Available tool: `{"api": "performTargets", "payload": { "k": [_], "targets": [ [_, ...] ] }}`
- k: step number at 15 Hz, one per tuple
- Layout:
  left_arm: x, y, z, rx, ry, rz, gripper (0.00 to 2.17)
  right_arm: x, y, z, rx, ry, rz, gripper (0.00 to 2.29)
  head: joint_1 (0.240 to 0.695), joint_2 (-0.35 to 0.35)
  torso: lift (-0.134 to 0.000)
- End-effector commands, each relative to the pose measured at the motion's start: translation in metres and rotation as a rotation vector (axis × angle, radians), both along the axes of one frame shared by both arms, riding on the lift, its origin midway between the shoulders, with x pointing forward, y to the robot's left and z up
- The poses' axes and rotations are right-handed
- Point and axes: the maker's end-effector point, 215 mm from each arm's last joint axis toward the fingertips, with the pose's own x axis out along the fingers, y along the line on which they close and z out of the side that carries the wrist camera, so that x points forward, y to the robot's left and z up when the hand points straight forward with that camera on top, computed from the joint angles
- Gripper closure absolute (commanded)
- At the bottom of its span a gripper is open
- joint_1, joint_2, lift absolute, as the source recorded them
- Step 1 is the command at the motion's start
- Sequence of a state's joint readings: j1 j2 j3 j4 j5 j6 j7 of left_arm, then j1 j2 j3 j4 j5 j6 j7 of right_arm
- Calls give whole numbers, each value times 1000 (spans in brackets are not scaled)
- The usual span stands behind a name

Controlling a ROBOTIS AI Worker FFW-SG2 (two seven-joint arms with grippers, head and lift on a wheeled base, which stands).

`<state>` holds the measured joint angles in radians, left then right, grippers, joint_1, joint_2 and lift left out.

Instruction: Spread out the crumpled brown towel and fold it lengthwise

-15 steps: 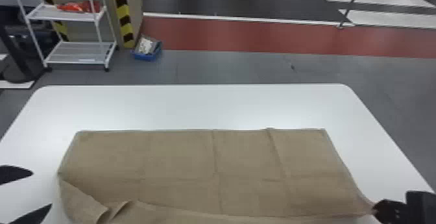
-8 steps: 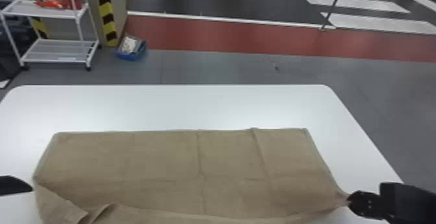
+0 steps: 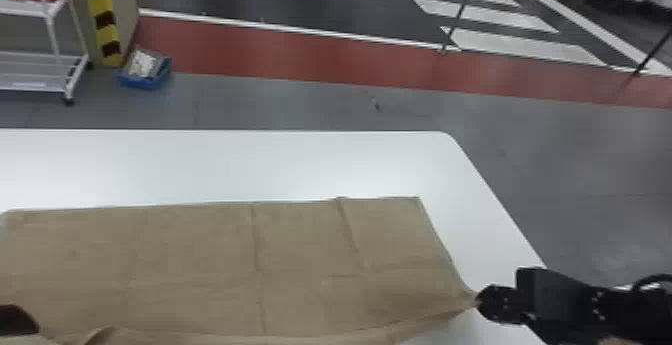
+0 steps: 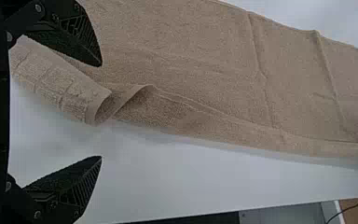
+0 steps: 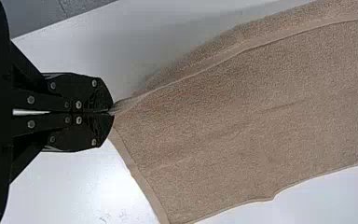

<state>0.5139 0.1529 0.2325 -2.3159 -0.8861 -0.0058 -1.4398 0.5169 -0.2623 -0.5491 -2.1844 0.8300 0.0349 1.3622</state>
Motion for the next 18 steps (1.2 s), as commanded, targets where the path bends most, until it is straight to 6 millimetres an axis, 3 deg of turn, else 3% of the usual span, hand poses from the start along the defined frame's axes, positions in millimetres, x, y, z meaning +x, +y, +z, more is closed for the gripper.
{"api": "performTargets", "payload": {
  "k": [1, 3, 7, 10, 12, 14, 16, 18],
  "targets": [
    [-1, -7, 0, 22, 13, 9, 215, -2, 1, -3, 7, 7, -6, 2010, 695, -328, -124],
    [5, -8, -1, 32, 11, 12, 215, -3, 3, -4, 12, 9, -6, 2010, 695, -344, -124],
    [17, 3, -25, 69, 45, 38, 279, -1, 3, -3, 11, 6, -8, 2010, 695, -334, -124],
    [22, 10, -31, 68, 60, 75, 610, -1, 2, -3, 11, 5, -9, 2010, 695, -318, -124],
    [23, 14, -31, 75, 68, 86, 1015, 0, 2, -3, 14, 4, -12, 2010, 695, -304, -124],
    [26, 19, -27, 71, 61, 108, 1150, -1, 1, -4, 14, 6, -15, 2010, 695, -299, -124],
    [41, 27, -7, 54, -17, 145, 1366, -2, -2, -5, 15, 8, -23, 2010, 695, -291, -124],
    [58, 39, 12, 22, -85, 205, 1369, -3, -9, -2, 13, 5, -36, 2010, 695, -275, -124]
  ]
}}
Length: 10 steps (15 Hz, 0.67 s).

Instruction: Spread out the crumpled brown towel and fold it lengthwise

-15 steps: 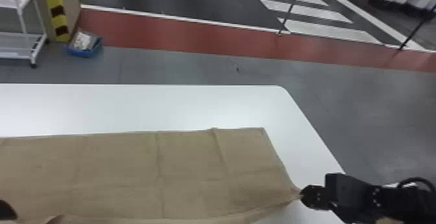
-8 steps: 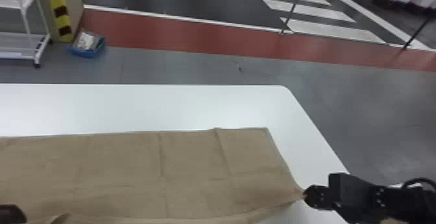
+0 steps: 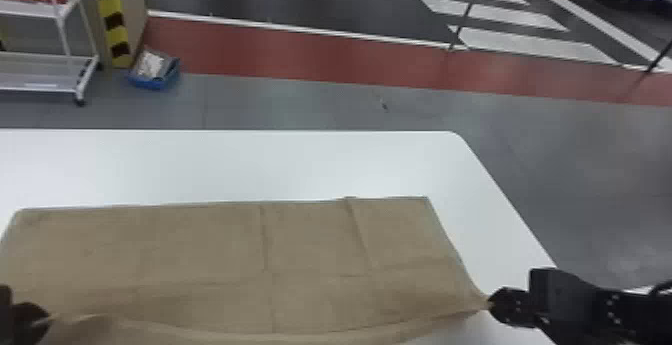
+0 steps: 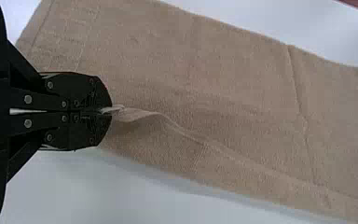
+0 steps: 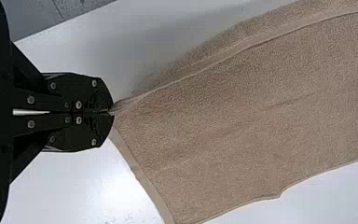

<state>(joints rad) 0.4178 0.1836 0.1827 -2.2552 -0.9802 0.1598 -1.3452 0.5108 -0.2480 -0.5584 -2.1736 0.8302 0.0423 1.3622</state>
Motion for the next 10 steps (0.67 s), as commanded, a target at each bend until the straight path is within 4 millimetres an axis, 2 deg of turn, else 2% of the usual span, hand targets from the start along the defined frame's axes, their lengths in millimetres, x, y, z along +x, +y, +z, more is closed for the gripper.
{"api": "performTargets", "payload": {
  "k": [1, 3, 4, 5, 6, 7, 10],
  "targets": [
    [21, 25, 27, -65, -60, 121, 1369, 0, -11, 6, -1, -9, -21, 2010, 695, -269, -124],
    [35, 52, 44, -142, -81, 264, 1366, 1, -15, 11, 0, -22, -28, 2010, 695, -252, -124],
    [36, 68, 40, -181, -65, 378, 1359, -3, -15, 8, 0, -14, -28, 2010, 695, -222, -124],
    [36, 76, 31, -198, -57, 442, 1055, -3, -12, 6, 3, -11, -23, 2010, 695, -203, -124],
    [33, 77, 19, -199, -36, 454, 147, -3, -9, 5, 7, -9, -16, 2010, 695, -184, -124],
    [28, 78, 11, -191, -21, 456, -2, -2, -6, 4, 9, -9, -10, 2010, 695, -168, -124],
    [25, 84, 8, -169, -26, 464, 26, 0, -5, 7, 5, -15, -6, 2010, 695, -138, -124]
  ]
}}
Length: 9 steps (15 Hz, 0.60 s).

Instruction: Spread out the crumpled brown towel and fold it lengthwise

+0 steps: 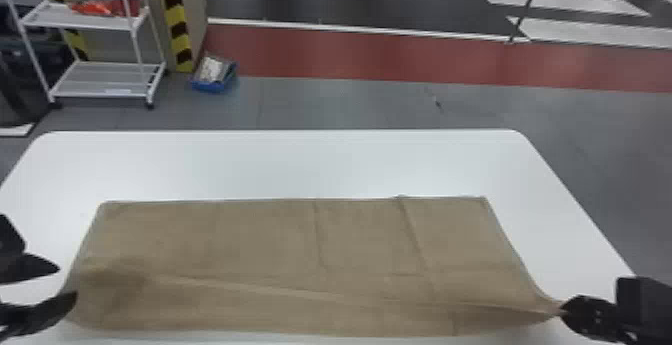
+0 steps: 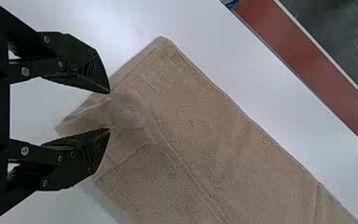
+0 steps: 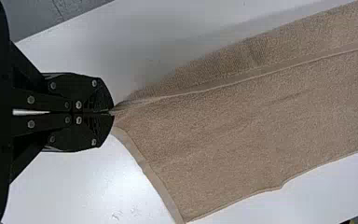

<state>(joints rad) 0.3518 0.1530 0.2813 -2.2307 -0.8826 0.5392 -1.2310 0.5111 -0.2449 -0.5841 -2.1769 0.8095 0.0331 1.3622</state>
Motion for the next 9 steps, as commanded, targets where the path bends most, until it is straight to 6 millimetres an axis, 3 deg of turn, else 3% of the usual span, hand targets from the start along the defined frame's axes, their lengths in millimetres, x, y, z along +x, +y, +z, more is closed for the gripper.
{"api": "performTargets", "payload": {
  "k": [1, 5, 9],
  "targets": [
    [-1, 4, 0, 6, 0, 5, 26, -1, -1, 1, -1, 2, -2, 2010, 695, -134, -124],
    [7, -10, 5, 44, -43, -57, 33, -2, 0, 0, -1, 6, -1, 2010, 695, -130, -124],
    [35, -54, 8, 43, -27, -215, 218, -3, 10, -1, -6, 10, 19, 2010, 695, -164, -124]
  ]
}}
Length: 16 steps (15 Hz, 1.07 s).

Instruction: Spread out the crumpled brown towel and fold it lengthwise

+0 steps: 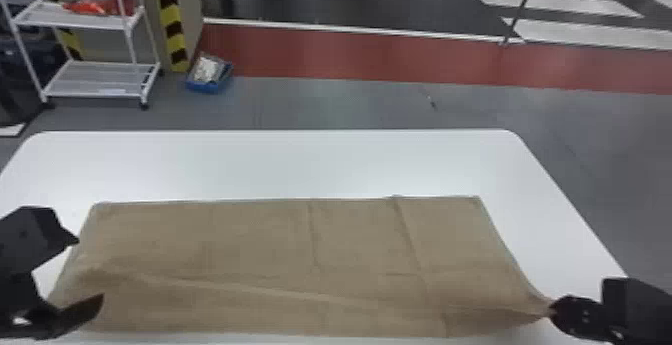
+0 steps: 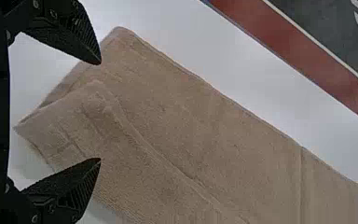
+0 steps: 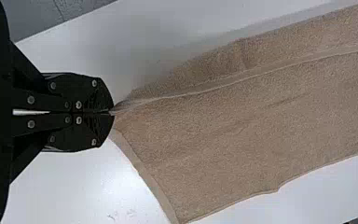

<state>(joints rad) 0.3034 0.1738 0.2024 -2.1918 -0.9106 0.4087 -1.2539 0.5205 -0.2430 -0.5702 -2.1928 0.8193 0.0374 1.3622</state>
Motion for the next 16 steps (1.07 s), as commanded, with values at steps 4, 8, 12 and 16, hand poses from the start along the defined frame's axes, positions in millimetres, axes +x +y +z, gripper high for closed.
{"api": "performTargets", "payload": {
  "k": [4, 8, 12, 16],
  "targets": [
    [34, -43, 12, 26, 74, -209, 232, 0, 8, -2, -6, 10, 16, 2010, 695, -215, -124],
    [50, -45, 3, 104, 194, -294, 232, 1, 12, -3, -10, 11, 25, 2010, 695, -229, -124],
    [75, -42, -10, 210, 251, -310, 269, 1, 13, -6, -13, 19, 22, 2010, 695, -218, -124],
    [86, -17, -15, 302, 286, -291, 269, 1, 12, -7, -18, 21, 18, 2010, 695, -199, -124]
  ]
}}
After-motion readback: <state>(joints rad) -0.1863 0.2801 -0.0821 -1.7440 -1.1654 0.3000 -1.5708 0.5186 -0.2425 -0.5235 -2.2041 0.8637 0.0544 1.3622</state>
